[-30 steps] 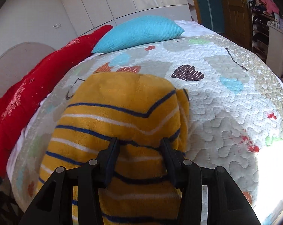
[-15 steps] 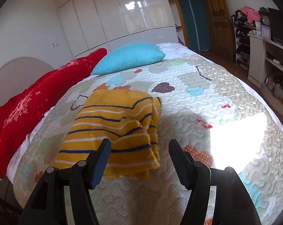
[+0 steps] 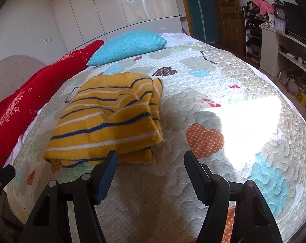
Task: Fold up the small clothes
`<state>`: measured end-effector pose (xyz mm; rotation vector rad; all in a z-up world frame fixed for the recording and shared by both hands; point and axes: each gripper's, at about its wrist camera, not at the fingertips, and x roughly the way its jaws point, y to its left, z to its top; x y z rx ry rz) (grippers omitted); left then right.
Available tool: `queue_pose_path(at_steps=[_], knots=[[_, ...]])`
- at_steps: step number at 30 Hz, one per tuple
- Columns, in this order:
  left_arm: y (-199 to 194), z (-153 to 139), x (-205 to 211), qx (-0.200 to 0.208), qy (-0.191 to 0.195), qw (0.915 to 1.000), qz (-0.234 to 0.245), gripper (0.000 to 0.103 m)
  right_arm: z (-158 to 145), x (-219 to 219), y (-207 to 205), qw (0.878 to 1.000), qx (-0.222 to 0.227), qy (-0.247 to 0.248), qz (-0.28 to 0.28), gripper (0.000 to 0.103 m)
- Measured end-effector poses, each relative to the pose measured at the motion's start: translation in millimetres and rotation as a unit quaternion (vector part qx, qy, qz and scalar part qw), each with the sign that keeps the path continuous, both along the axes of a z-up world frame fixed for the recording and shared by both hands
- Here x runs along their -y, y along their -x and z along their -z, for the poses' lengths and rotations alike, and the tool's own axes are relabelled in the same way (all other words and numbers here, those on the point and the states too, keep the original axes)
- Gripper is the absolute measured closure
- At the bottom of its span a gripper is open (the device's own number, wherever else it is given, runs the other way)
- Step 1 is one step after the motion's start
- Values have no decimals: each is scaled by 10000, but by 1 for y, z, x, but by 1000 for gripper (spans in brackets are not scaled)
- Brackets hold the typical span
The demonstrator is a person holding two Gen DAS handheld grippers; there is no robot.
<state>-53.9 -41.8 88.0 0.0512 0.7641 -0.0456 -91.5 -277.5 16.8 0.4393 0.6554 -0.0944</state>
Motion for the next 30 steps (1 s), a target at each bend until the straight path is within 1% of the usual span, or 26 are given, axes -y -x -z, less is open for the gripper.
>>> queue_pose_path(at_steps=[5, 8, 20, 30], knots=[[1, 12, 1, -215, -203, 9996, -7, 0, -4, -23, -6, 9989, -28, 438, -180, 28], [-2, 17, 1, -331, -233, 9992, 2, 0, -3, -31, -9, 9980, -76, 569, -260, 28], [-5, 30, -2, -637, -116, 9979, 31, 0, 5, -29, -12, 9979, -216, 566, -233, 27], [-6, 34, -1, -730, -155, 9972, 27, 0, 7, -27, -12, 9980, -242, 543, -223, 26]])
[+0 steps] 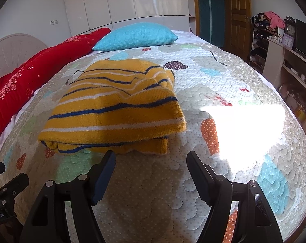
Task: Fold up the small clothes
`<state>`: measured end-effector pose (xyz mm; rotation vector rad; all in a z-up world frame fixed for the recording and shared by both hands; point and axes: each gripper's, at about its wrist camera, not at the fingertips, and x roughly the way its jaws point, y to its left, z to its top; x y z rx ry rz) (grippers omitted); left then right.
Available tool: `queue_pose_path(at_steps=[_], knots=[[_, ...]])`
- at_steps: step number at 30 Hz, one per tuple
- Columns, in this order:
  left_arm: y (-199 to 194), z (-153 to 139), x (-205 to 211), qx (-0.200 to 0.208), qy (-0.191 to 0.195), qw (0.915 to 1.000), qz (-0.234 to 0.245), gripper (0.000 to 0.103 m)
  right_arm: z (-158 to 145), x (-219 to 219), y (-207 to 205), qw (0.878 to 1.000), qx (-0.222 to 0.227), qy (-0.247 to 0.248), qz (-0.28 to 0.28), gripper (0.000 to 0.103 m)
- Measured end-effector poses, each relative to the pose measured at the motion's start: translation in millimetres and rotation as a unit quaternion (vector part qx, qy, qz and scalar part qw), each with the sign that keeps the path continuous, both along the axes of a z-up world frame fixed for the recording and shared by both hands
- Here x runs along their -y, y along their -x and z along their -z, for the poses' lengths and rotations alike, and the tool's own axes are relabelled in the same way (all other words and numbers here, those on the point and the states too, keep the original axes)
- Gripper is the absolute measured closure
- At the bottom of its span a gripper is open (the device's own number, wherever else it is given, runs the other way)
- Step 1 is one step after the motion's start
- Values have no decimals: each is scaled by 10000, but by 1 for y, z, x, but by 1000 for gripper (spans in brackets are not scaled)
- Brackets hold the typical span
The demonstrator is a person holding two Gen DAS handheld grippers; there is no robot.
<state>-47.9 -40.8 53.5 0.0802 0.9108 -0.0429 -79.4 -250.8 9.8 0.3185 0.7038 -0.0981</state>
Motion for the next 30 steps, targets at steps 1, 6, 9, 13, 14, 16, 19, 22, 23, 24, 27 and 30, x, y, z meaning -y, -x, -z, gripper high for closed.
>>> queue_pose_path(at_steps=[1, 6, 9, 13, 14, 16, 19, 22, 23, 24, 27, 30], knots=[[0, 0, 0, -12, -4, 10000, 3, 0, 0, 0, 0, 10000, -3, -3, 0, 26], [-1, 2, 0, -81, 31, 10000, 25, 0, 1, -2, 1, 10000, -7, 8, -17, 26], [-2, 3, 0, -86, 31, 10000, 26, 0, 1, -3, 0, 10000, -12, 15, -28, 25], [-1, 4, -1, -94, 35, 9999, 24, 0, 1, -5, 0, 10000, -16, 42, -36, 25], [-1, 4, -1, -92, 34, 9999, 24, 0, 1, -6, 0, 10000, -12, 57, -33, 25], [-1, 4, -1, -94, 39, 9999, 28, 0, 0, -7, 0, 9999, -8, 97, -28, 25], [-1, 6, -1, -91, 43, 9999, 39, 0, 0, -7, 1, 9999, -9, 140, -22, 23], [-1, 6, -1, -96, 46, 9999, 51, 0, 1, -6, 1, 9999, -26, 151, -26, 23], [-1, 6, -1, -97, 41, 9999, 53, 0, 1, -6, 1, 9999, -29, 155, -26, 23], [-1, 6, -1, -99, 35, 9999, 53, 0, 1, -6, 1, 9999, -30, 160, -28, 23], [-1, 6, 0, -101, 32, 9999, 40, 0, 1, -7, 1, 9998, -26, 188, -38, 23], [-1, 6, -1, -107, 33, 9999, 46, 0, 1, -8, 2, 9998, -15, 215, -41, 23]])
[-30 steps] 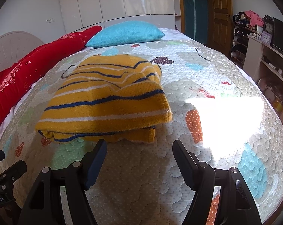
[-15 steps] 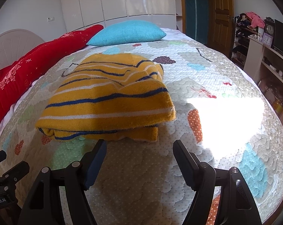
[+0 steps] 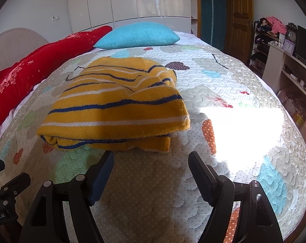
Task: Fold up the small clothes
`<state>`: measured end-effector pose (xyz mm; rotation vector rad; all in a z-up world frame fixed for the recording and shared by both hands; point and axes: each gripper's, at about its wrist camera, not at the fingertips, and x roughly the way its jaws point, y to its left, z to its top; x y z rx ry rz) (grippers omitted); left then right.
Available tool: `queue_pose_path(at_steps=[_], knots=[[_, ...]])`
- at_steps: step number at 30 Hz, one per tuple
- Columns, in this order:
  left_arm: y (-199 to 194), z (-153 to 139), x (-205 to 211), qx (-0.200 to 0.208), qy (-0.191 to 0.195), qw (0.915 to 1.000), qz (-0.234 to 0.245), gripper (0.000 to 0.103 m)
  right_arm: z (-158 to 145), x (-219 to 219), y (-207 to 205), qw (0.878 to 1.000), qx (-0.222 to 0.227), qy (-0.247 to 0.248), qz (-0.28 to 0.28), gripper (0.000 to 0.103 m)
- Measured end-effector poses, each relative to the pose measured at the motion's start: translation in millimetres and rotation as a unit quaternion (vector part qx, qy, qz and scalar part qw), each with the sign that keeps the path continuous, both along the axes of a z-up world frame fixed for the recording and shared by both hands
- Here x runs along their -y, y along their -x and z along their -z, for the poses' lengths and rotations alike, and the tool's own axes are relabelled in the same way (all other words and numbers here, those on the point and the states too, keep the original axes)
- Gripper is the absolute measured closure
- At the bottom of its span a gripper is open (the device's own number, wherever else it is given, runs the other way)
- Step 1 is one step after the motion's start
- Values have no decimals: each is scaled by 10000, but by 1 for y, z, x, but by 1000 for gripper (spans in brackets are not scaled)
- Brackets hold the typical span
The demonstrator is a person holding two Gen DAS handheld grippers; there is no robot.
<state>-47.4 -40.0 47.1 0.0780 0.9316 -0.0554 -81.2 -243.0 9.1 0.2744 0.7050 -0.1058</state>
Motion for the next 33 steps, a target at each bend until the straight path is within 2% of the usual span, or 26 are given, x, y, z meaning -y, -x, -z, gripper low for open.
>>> queue_pose_path(at_steps=[14, 33], knots=[[1, 2, -1, -33, 15, 10000, 14, 0, 2, 1, 0, 10000, -61, 33, 48, 22], [-1, 3, 0, -96, 176, 9998, 55, 0, -2, -5, 1, 9993, -55, 369, 61, 19]])
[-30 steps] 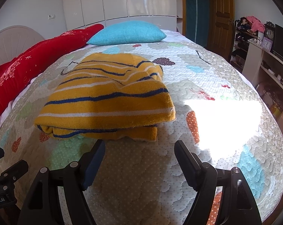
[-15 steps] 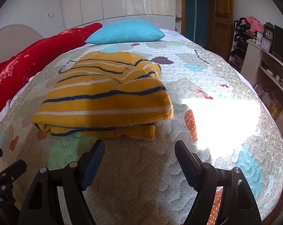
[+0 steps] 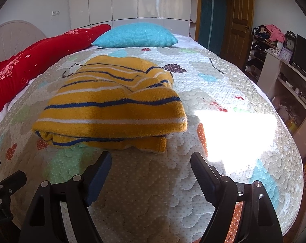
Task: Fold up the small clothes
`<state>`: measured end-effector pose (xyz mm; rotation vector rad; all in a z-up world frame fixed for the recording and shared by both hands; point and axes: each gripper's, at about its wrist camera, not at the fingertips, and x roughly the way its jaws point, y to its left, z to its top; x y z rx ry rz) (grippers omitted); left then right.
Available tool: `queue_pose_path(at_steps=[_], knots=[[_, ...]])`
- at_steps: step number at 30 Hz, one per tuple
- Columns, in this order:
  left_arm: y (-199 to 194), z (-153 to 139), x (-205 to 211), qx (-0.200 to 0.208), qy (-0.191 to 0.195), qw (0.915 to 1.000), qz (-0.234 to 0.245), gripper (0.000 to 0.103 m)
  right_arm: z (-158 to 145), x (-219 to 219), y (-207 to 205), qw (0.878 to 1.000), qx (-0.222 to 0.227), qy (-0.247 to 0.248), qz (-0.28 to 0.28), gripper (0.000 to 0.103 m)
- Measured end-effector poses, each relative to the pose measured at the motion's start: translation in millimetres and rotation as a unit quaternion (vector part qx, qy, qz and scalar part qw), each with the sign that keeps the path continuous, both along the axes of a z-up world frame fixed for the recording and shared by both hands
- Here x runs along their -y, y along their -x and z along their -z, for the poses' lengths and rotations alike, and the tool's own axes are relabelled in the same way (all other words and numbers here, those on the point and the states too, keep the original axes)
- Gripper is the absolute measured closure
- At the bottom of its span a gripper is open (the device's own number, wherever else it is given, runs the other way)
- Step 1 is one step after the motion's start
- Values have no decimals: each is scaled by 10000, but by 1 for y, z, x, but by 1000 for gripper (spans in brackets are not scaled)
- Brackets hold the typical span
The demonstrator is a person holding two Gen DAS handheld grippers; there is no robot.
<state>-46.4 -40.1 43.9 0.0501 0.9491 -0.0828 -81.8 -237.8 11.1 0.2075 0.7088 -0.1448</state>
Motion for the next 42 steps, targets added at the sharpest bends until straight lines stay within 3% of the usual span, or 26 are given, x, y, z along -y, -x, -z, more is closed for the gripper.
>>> queue_pose_path(at_steps=[11, 24, 42], knots=[[-1, 1, 0, -27, 21, 10000, 12, 0, -4, -5, -1, 9995, -74, 291, 97, 18], [1, 1, 2, -10, -7, 10000, -19, 0, -17, -26, 5, 9902, -34, 1369, 280, 16], [6, -1, 9, 54, -75, 9999, 49, 0, -7, -11, 1, 9898, -468, 1259, 480, 15]])
